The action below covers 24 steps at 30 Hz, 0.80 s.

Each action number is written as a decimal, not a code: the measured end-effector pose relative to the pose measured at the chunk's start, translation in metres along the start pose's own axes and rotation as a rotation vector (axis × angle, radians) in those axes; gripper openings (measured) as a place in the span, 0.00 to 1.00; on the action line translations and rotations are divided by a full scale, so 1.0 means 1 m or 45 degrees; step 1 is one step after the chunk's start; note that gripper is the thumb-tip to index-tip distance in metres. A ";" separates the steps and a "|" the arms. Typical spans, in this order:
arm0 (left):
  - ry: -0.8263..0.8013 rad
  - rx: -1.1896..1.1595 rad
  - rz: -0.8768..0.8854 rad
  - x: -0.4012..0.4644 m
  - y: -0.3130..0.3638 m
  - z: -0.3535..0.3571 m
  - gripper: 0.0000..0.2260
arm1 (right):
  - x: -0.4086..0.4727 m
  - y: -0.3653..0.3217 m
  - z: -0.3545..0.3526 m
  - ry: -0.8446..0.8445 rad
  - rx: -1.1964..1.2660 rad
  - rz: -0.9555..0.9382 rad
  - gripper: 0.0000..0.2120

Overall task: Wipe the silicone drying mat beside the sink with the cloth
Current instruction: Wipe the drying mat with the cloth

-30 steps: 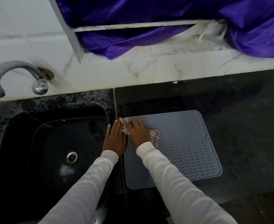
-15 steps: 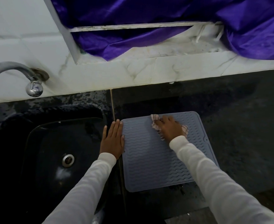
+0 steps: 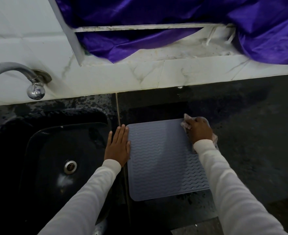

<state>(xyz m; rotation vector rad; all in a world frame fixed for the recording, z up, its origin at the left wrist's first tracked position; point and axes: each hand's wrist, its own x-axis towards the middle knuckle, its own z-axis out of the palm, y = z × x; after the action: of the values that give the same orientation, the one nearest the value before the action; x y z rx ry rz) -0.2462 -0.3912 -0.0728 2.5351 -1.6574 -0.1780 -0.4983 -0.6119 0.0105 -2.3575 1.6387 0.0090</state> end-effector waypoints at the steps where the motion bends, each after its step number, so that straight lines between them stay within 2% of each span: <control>1: -0.002 0.004 0.001 0.001 0.001 0.000 0.27 | -0.001 -0.016 0.000 0.013 0.008 -0.058 0.19; 5: -0.031 0.033 0.026 0.003 0.001 -0.002 0.27 | -0.015 -0.099 0.019 0.063 0.120 -0.337 0.19; 8: -0.039 0.069 0.007 0.004 0.002 -0.002 0.27 | -0.032 -0.157 0.052 0.021 0.029 -0.523 0.19; 10: -0.058 0.116 0.010 0.004 0.001 0.001 0.28 | -0.043 -0.171 0.073 -0.021 0.001 -0.566 0.18; 14: -0.028 0.083 -0.006 0.005 -0.001 0.001 0.27 | -0.044 -0.150 0.087 0.054 -0.142 -0.607 0.22; 17: -0.024 0.053 0.000 0.004 0.000 0.001 0.27 | -0.035 -0.132 0.080 0.003 -0.245 -0.649 0.25; 24: -0.020 0.011 -0.002 0.003 0.000 0.000 0.27 | -0.008 -0.057 0.060 0.073 -0.313 -0.471 0.24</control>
<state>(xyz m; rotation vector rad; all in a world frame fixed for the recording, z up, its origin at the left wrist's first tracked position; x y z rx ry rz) -0.2446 -0.3935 -0.0725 2.5484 -1.6653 -0.1921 -0.4400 -0.5723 -0.0339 -2.8397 1.2606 0.0745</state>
